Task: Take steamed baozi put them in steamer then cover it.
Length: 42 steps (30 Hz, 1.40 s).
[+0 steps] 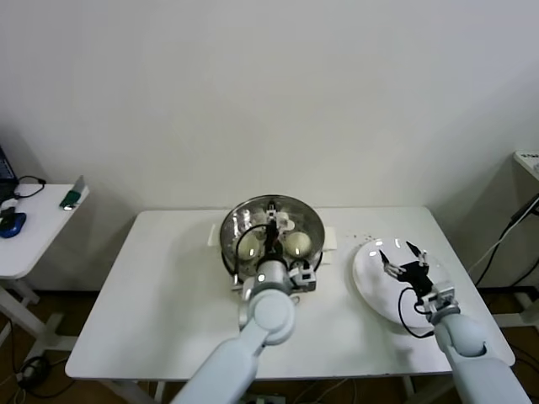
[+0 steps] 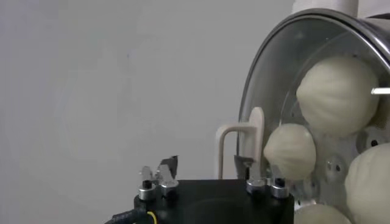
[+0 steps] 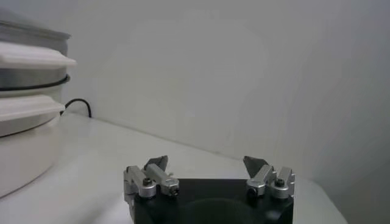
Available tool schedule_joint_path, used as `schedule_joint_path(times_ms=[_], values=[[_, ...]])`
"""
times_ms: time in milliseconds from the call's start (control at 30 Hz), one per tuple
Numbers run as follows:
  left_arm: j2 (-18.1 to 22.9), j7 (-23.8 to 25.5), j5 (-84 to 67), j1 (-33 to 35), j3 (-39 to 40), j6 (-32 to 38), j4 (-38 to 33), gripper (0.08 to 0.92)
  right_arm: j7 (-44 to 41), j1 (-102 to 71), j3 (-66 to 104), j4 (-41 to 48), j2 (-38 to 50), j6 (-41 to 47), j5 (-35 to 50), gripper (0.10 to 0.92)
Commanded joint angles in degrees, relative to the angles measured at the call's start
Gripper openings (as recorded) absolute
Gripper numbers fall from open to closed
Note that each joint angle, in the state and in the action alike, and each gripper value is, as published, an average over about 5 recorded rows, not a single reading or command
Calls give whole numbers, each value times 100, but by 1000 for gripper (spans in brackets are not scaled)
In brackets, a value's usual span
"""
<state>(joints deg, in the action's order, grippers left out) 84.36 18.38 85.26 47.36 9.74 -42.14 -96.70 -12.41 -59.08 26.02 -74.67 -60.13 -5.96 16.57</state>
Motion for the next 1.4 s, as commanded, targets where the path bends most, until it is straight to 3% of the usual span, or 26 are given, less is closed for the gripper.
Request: schedule_joint_path(times_ms=[33,200,300,700,900,1100,1400], values=[[-505,126,-219,132,33,-286,-808,656,0,-10,8,-161,22,520,95,823],[-737,81,-415,257,-82,-286,-1219,788,16,-19,-7,-208,23,562,123,823],[-872,43,-598,360,-148,-286,-1509,818,18,-31,-9,-225,23,561,110,823],[-1284,-959,-1780,1566,-992,348,-2619,823,25,-93,24,-356,34,524,112,823],[-1490,-1847,-3425,2487,-2012,1268,-3037,823,21,-200,79,-488,28,482,122,823],[-1126,-2785,-5750,3594,-3561,2858,-2988,823,-4,-375,191,-689,-6,419,101,823],[-513,-2860,-8213,4242,-4828,4428,-2065,823,-52,-726,394,-1100,-91,402,-4,823]])
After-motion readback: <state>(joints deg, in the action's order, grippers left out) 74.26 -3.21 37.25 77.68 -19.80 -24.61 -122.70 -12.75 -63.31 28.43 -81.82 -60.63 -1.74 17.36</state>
